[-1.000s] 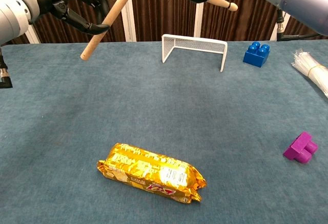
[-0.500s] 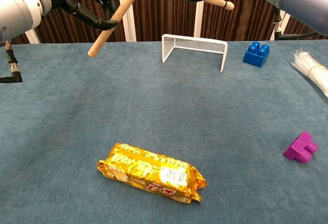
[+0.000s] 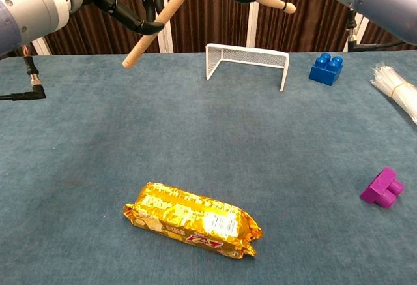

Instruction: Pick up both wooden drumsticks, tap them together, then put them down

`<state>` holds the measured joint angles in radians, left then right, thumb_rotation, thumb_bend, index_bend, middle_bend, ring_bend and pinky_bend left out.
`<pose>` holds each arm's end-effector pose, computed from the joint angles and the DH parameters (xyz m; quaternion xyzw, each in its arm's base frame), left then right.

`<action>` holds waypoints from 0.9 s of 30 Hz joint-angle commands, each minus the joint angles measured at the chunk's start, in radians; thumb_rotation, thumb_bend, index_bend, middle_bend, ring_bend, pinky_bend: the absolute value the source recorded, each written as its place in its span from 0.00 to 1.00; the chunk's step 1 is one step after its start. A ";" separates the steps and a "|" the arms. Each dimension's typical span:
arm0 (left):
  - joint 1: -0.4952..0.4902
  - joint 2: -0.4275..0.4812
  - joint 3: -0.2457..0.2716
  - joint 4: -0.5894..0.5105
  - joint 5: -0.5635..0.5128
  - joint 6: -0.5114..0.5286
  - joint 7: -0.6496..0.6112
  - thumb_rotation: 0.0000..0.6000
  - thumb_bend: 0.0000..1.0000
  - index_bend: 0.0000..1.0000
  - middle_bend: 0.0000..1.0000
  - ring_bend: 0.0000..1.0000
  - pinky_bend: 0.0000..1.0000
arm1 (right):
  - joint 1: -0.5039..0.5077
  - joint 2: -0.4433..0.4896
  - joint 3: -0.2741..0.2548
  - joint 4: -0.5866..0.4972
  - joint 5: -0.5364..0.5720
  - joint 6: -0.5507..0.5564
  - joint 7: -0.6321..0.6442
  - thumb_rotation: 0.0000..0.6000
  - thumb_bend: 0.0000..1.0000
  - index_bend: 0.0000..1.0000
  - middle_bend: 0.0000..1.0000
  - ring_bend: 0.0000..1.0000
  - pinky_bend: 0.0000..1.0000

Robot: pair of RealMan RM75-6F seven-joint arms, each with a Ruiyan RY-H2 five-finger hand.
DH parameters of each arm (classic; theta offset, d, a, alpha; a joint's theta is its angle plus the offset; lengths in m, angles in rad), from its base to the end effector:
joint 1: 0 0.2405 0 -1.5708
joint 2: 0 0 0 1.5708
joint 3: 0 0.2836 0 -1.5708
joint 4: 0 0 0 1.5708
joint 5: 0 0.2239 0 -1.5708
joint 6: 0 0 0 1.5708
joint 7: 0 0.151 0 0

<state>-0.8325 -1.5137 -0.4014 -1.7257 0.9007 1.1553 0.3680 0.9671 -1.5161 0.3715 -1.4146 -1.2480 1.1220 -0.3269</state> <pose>-0.0679 0.3938 0.0304 -0.6171 -0.4343 -0.5169 0.4042 -0.0347 -0.4406 0.0478 0.6889 -0.1992 0.5411 0.4393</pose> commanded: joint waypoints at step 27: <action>-0.035 0.003 -0.018 -0.017 -0.060 0.047 0.047 1.00 0.50 0.62 0.59 0.12 0.03 | -0.005 0.013 -0.006 -0.018 -0.017 0.011 0.017 1.00 0.58 0.80 0.65 0.40 0.01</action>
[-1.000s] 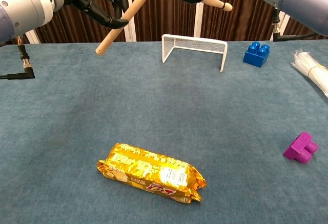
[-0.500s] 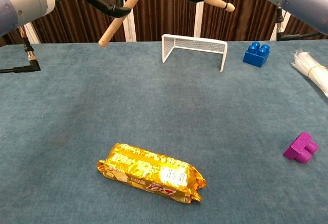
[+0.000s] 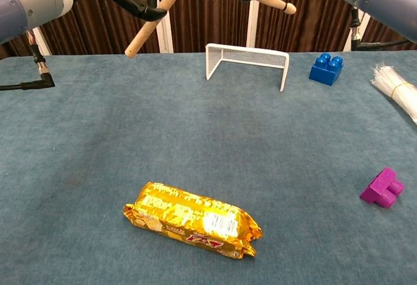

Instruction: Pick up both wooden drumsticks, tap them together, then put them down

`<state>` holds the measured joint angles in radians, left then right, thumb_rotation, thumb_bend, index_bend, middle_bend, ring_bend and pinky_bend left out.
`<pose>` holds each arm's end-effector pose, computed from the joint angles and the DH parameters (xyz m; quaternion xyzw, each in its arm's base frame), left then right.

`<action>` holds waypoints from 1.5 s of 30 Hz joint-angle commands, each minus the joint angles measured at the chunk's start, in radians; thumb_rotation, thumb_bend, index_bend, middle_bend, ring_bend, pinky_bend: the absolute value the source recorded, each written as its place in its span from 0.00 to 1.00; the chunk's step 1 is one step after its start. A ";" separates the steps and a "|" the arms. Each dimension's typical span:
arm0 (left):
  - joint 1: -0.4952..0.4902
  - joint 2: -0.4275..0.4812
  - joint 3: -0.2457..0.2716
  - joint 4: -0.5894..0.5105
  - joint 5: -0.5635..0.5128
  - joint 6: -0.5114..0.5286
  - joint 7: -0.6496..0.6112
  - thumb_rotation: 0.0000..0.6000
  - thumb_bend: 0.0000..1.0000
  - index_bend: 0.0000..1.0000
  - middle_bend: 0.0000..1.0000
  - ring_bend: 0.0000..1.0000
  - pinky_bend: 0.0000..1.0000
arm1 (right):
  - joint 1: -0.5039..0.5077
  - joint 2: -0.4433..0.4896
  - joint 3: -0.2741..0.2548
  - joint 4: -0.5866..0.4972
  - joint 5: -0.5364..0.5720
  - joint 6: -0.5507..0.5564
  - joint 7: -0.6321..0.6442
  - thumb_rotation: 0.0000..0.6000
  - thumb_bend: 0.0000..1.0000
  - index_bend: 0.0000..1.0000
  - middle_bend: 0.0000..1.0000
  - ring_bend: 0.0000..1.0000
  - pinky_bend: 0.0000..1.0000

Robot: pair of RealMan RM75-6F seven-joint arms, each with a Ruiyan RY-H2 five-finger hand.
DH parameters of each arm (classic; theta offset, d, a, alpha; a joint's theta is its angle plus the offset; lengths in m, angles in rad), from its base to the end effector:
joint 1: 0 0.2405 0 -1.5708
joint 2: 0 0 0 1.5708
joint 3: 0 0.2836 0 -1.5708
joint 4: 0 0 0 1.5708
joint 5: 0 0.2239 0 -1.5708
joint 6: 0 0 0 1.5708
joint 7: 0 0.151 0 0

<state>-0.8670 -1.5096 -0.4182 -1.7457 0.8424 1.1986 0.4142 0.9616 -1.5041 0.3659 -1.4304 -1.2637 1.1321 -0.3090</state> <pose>-0.0570 0.3980 0.0378 -0.6074 -0.4313 -0.5192 0.4189 -0.0347 -0.4371 0.0510 0.6883 -0.1981 0.5476 0.4325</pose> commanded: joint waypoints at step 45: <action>0.179 0.107 0.384 0.514 0.453 -0.107 -0.189 1.00 0.50 0.63 0.59 0.13 0.03 | -0.105 -0.127 -0.194 0.331 -0.133 0.029 0.138 1.00 0.59 0.80 0.65 0.40 0.01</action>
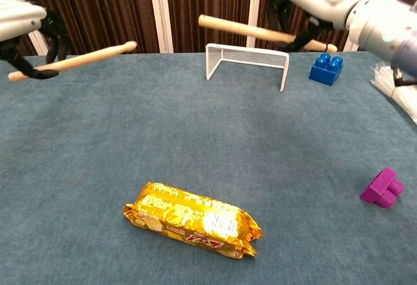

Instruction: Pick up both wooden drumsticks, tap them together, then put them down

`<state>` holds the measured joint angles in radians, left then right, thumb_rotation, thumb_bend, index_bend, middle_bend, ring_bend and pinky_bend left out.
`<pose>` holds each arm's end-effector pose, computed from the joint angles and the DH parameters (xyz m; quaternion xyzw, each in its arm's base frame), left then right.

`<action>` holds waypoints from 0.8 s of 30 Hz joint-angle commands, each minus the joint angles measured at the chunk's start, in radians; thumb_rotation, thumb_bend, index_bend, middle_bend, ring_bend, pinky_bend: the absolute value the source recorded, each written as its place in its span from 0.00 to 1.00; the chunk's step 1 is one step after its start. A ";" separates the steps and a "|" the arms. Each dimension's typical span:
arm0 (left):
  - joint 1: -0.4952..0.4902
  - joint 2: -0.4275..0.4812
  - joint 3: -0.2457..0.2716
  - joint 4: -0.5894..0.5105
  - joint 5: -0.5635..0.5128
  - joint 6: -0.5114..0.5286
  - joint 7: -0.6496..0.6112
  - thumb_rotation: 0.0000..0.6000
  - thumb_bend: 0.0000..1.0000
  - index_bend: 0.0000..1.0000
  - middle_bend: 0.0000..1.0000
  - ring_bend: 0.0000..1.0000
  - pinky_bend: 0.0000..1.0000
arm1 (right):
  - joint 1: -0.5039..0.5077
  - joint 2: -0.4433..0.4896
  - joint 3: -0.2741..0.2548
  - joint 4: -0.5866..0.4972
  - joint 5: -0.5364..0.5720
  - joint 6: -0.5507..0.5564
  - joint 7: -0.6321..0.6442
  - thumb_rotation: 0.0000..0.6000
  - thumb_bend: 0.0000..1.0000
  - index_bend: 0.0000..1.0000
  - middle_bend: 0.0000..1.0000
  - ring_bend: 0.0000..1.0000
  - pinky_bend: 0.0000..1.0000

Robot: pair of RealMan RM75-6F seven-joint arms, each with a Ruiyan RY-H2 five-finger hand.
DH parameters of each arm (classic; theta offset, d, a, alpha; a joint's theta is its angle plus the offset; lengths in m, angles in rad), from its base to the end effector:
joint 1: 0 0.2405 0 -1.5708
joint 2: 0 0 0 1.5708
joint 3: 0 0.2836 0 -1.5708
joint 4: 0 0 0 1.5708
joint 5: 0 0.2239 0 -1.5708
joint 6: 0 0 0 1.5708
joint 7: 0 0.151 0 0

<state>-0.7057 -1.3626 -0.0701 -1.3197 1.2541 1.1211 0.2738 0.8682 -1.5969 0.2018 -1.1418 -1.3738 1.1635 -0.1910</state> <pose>-0.2404 0.3990 0.0679 -0.7386 -0.2397 -0.3362 0.5330 -0.1324 -0.4390 0.0150 0.7211 -0.1839 0.4718 0.4728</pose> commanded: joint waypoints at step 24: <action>0.021 -0.314 0.064 0.538 0.125 -0.162 -0.187 1.00 0.50 0.62 0.59 0.13 0.03 | 0.009 -0.301 -0.069 0.426 -0.065 -0.110 0.105 1.00 0.59 0.81 0.65 0.40 0.01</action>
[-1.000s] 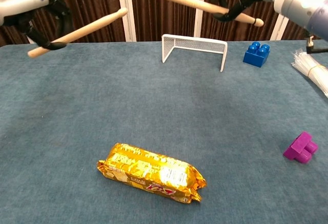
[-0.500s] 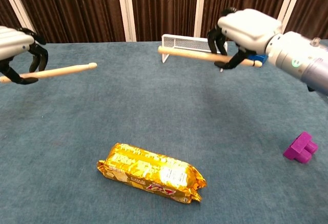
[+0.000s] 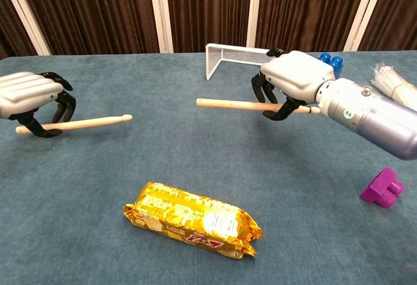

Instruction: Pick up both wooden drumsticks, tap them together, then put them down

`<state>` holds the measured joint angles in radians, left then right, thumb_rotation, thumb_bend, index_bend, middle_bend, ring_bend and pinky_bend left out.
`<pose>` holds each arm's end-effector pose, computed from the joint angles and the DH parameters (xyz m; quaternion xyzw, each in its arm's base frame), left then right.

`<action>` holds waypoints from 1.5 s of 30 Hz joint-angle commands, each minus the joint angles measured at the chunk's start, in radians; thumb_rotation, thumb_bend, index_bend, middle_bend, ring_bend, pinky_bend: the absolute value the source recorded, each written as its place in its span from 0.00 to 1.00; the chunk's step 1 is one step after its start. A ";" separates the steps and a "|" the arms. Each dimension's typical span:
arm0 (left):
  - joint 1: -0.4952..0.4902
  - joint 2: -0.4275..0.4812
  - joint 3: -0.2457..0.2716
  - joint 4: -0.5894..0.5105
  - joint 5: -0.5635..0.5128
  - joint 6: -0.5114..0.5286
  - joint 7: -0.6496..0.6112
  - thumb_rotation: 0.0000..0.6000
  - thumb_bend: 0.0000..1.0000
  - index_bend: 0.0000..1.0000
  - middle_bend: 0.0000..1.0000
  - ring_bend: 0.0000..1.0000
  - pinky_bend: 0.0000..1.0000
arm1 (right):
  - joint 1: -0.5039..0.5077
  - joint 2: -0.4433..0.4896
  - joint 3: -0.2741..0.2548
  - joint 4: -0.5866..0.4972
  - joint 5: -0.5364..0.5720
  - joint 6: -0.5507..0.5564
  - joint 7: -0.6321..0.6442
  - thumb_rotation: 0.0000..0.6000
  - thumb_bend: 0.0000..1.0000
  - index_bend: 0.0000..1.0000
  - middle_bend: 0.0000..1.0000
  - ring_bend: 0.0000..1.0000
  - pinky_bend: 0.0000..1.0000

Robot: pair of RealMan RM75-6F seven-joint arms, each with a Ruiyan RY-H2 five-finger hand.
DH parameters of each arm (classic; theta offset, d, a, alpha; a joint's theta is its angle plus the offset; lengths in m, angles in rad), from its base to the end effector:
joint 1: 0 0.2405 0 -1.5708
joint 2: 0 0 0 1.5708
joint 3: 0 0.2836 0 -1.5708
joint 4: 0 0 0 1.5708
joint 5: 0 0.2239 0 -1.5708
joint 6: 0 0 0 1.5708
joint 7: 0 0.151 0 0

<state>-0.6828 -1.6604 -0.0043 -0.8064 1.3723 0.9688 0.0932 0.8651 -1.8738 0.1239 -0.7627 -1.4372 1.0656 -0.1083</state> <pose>-0.3065 0.4077 -0.0106 -0.7782 -0.2510 -0.2548 0.5162 -0.1651 -0.4309 -0.0786 0.7705 -0.1944 0.4003 0.4564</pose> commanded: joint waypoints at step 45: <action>0.007 0.193 -0.125 -0.251 -0.117 -0.109 0.110 1.00 0.45 0.18 0.16 0.00 0.00 | 0.000 -0.095 -0.010 0.324 -0.040 -0.036 0.159 1.00 0.59 0.81 0.65 0.40 0.01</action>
<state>-0.6866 -1.5261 -0.1021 -0.9820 1.2806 0.8400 0.2056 0.8635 -1.9640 0.1281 -0.4605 -1.4629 1.0269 0.0595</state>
